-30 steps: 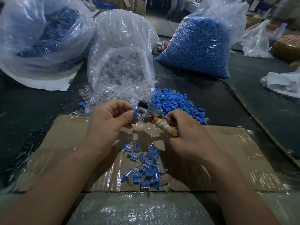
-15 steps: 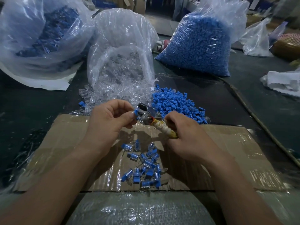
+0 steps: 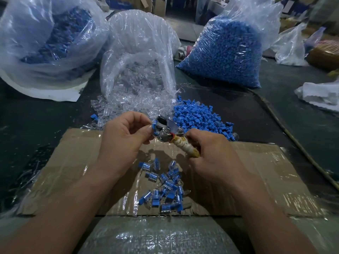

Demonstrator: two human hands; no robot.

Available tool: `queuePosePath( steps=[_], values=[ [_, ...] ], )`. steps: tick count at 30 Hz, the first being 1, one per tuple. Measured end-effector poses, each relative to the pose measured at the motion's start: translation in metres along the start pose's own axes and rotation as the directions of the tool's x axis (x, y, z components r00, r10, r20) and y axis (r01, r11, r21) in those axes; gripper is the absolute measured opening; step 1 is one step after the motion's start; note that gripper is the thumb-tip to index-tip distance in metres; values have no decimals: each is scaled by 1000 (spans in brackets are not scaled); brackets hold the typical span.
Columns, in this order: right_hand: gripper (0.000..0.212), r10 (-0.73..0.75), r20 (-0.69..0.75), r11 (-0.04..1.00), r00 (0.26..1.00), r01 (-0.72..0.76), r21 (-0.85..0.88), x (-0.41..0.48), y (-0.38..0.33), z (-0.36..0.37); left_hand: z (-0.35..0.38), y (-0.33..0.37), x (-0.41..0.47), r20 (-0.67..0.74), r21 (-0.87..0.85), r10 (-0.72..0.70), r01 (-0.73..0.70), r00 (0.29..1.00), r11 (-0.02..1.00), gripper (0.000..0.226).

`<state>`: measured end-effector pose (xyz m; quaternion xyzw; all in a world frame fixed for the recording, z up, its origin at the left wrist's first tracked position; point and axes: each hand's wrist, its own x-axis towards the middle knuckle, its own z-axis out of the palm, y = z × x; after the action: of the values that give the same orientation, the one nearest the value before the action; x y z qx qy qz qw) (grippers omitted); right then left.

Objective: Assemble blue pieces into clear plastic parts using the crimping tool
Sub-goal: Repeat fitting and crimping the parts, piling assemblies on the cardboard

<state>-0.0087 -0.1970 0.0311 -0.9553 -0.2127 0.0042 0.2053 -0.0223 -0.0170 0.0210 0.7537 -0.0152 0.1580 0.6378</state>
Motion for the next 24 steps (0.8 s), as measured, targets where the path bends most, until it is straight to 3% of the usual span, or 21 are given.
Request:
queuePosePath(
  steps=[5, 9, 12, 15, 17, 20, 24],
  values=[
    [22, 32, 15, 998, 999, -33, 51, 3, 5, 2, 1, -3, 2, -27, 2, -18, 18, 999, 1000, 21],
    [32, 66, 49, 996, 997, -69, 62, 1, 9, -6, -3, -2, 3, -48, -122, -47, 41, 998, 992, 17],
    [35, 90, 103, 992, 991, -98, 79, -1, 10, -10, -9, 4, 2, 156, -181, -95, 123, 983, 976, 6],
    [38, 114, 164, 987, 980, -130, 92, -3, 8, -10, -11, 12, -1, 473, -125, -188, 277, 861, 953, 14],
    [40, 126, 181, 987, 975, -141, 73, -3, 7, -8, -9, 16, -3, 595, -29, -229, 306, 770, 952, 14],
    [46, 137, 177, 990, 975, -143, 18, -2, 8, -6, -5, 18, -4, 664, 107, -277, 279, 694, 954, 15],
    [57, 121, 206, 992, 971, -113, -52, 1, 12, -2, -4, 18, -4, 703, 147, -239, 192, 669, 970, 17]
  ],
)
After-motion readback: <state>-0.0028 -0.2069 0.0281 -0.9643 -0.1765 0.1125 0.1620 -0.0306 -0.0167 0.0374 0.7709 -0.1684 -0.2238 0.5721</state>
